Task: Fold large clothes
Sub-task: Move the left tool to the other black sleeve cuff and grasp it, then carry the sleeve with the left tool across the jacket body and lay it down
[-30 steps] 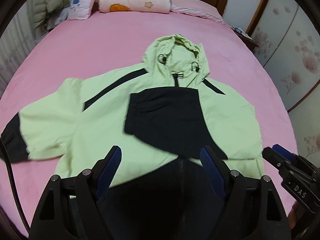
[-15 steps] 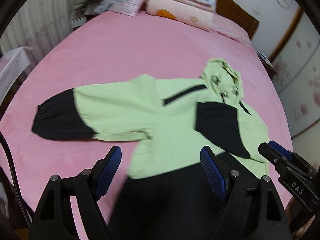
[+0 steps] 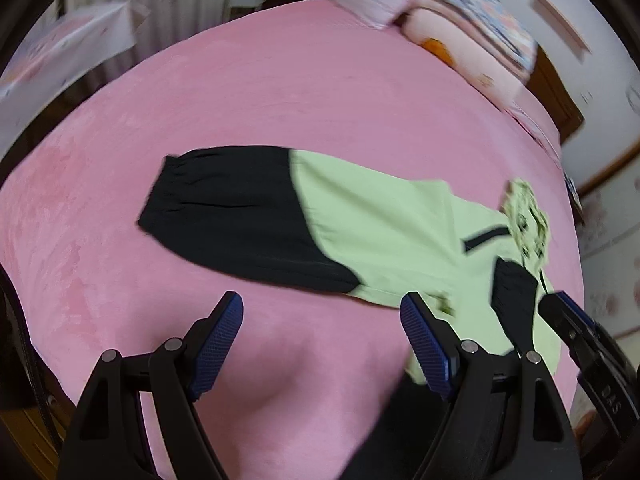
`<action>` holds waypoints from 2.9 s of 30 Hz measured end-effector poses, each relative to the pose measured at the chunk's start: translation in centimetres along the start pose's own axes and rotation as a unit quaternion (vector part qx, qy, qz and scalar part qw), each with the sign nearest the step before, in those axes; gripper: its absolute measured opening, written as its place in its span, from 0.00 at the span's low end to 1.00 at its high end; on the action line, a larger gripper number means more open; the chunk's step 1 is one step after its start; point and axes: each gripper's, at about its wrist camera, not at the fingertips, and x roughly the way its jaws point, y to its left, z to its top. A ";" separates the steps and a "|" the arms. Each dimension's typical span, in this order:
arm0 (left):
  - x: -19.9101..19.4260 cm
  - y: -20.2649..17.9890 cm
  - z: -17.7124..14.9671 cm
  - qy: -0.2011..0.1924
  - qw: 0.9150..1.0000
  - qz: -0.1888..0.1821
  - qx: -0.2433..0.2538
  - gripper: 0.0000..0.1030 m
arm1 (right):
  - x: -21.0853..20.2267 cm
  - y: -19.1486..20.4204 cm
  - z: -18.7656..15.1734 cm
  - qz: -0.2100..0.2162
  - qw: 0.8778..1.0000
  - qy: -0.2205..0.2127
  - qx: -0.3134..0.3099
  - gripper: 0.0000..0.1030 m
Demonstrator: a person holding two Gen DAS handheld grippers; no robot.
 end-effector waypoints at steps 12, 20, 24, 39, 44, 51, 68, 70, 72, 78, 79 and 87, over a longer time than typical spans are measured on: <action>8.9 13.5 2.2 0.029 0.991 0.005 -0.131 0.68 | 7.7 7.0 1.8 0.008 0.999 0.035 -0.025 0.41; 13.4 17.5 2.4 0.029 0.975 -0.033 -0.219 0.61 | 10.0 7.2 1.7 0.001 0.998 0.057 -0.015 0.41; 14.9 18.1 2.9 0.019 0.972 -0.036 -0.231 0.61 | 10.8 7.0 1.7 -0.003 0.998 0.065 -0.011 0.41; 10.1 12.8 6.0 -0.051 0.977 -0.051 -0.200 0.04 | 10.6 3.5 0.5 -0.015 0.997 0.071 0.040 0.41; 5.3 4.8 8.2 -0.096 0.978 -0.131 -0.129 0.04 | 8.9 0.5 0.2 -0.023 0.996 0.058 0.067 0.41; 2.3 -10.6 7.3 -0.093 0.962 -0.256 -0.001 0.04 | 5.9 -6.2 -1.2 -0.050 0.991 0.036 0.118 0.41; 18.8 -33.2 -8.0 0.126 0.963 -0.203 0.127 0.08 | -0.2 -25.9 -9.8 -0.138 0.963 0.059 0.224 0.41; 19.0 -32.3 -9.7 0.139 0.964 -0.189 0.123 0.16 | -0.5 -26.9 -10.4 -0.134 0.962 0.062 0.230 0.41; 18.9 -30.9 -10.2 0.143 0.966 -0.183 0.114 0.27 | -0.7 -27.7 -10.7 -0.130 0.962 0.063 0.232 0.41; 15.9 -30.6 -9.7 0.125 0.969 -0.177 0.116 0.46 | -1.1 -28.6 -10.1 -0.107 0.966 0.065 0.226 0.42; 15.5 -31.1 -9.9 0.122 0.969 -0.176 0.121 0.47 | -1.1 -28.6 -9.9 -0.104 0.967 0.064 0.225 0.42; 11.1 -29.0 -10.0 0.066 0.974 -0.139 0.169 0.47 | 0.2 -27.8 -8.1 -0.081 0.975 0.060 0.200 0.42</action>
